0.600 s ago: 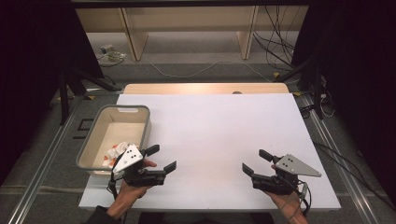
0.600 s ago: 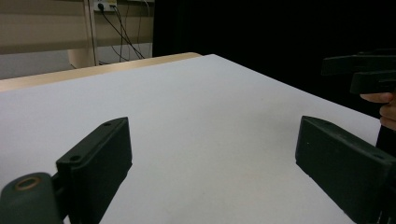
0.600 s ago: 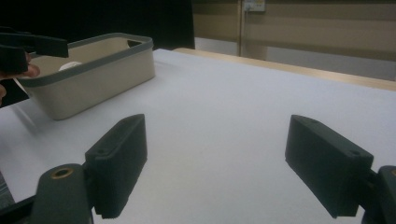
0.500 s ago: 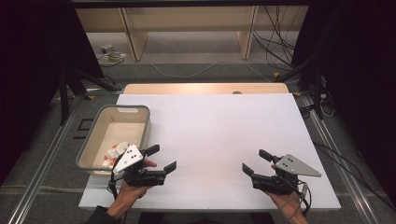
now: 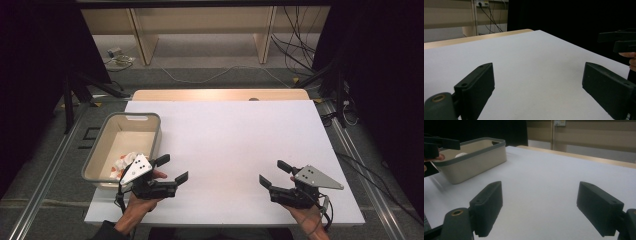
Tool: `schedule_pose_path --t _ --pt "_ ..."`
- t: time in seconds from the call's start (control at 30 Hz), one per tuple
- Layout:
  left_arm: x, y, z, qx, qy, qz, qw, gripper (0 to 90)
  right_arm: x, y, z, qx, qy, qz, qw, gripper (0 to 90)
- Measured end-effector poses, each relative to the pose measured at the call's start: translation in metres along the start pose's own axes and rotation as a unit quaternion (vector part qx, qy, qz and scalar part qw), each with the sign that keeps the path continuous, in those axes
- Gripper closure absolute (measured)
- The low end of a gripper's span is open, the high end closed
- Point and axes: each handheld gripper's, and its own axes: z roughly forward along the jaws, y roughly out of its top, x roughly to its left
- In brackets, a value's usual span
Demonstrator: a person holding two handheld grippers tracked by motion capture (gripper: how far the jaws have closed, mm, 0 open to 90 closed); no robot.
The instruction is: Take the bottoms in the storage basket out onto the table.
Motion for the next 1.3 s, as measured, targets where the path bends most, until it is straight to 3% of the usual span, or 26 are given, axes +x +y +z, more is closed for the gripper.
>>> schedule_pose_path --t 0.27,0.57,1.0,1.3 --pt "0.002 0.001 0.0 0.002 0.007 -0.002 1.0 10.1 0.0 0.0 0.0 0.0 -0.001 0.0 1.0 21.5" --pt "0.009 0.008 -0.001 0.0 0.02 -0.019 0.9996 10.2 0.0 -0.001 0.001 0.0 -0.003 -0.001 1.0 21.5" --pt "0.018 0.029 0.006 0.004 0.04 -0.018 0.999 10.2 0.001 -0.001 0.001 0.001 -0.001 0.002 1.0 21.5" --pt "0.022 0.034 0.016 0.01 0.051 -0.017 0.9985 10.2 0.001 -0.001 0.001 0.001 -0.002 0.002 1.0 21.5"
